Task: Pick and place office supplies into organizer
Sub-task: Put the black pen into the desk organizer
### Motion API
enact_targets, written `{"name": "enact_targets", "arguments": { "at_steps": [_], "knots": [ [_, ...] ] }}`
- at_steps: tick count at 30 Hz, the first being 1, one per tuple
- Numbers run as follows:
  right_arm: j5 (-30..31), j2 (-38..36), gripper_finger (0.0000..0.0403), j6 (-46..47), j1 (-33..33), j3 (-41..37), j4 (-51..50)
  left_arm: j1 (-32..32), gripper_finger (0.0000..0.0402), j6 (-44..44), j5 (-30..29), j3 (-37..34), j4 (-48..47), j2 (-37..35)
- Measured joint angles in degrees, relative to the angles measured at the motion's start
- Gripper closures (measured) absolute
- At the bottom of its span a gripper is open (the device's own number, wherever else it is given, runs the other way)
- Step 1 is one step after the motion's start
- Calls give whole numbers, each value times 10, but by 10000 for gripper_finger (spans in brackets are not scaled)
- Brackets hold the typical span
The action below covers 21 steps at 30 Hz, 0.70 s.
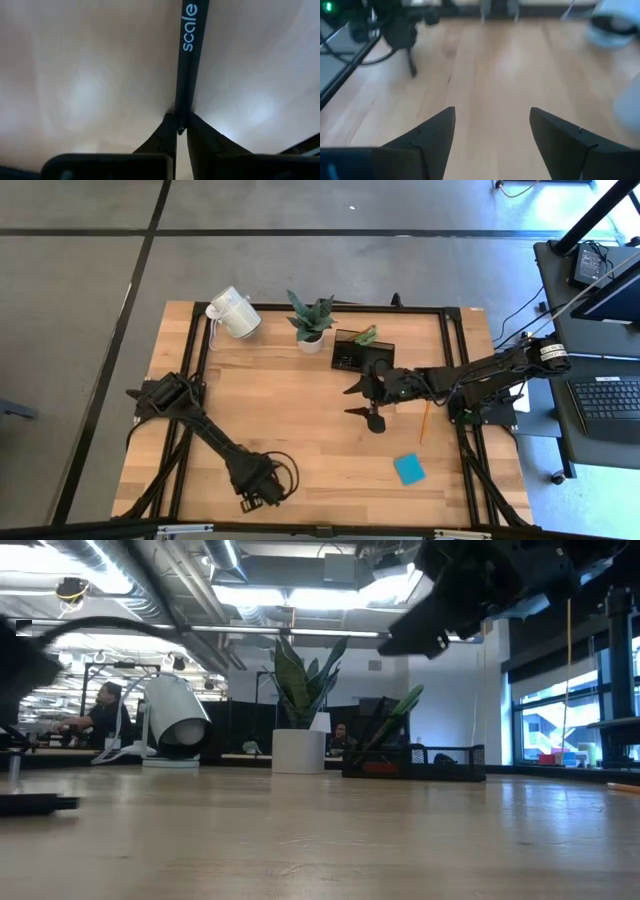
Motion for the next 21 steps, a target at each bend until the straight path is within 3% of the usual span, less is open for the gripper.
{"name": "enact_targets", "arguments": {
  "at_steps": [5,15,21],
  "knots": [
    [-10,0,143,43,26,-35,16,38,385,76,-29,0,10,-2],
    [-2,0,144,88,71,-189,254,107,385,208,-99,2,83,-7],
    [2,0,144,99,74,-220,267,139,385,269,-142,4,153,-7]
  ]
}}
